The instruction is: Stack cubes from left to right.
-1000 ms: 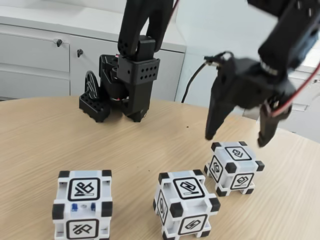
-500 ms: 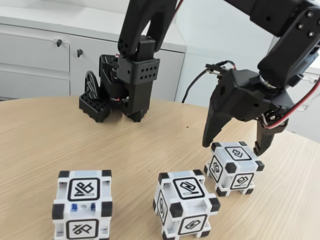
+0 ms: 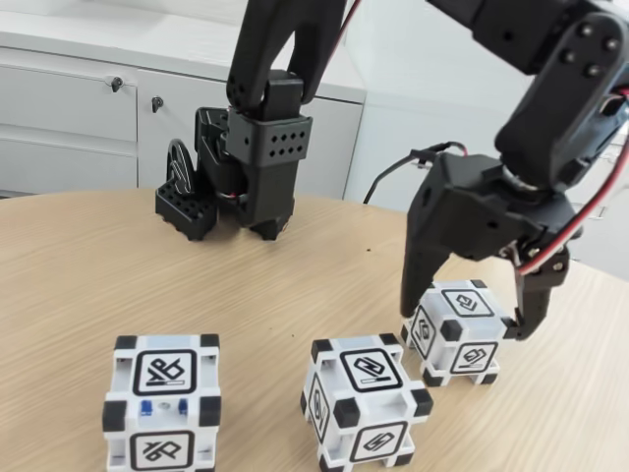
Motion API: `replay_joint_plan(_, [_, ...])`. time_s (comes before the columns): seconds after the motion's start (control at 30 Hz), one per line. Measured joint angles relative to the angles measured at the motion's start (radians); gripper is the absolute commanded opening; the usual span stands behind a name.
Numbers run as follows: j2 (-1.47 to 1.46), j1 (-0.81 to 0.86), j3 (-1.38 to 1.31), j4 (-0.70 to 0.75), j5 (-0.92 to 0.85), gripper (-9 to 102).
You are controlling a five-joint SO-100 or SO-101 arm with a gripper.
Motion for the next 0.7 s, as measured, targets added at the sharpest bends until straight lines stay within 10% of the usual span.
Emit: replay_joint_plan(0.7, [-0.195, 0.009, -0.048, -0.003, -0.003, 35])
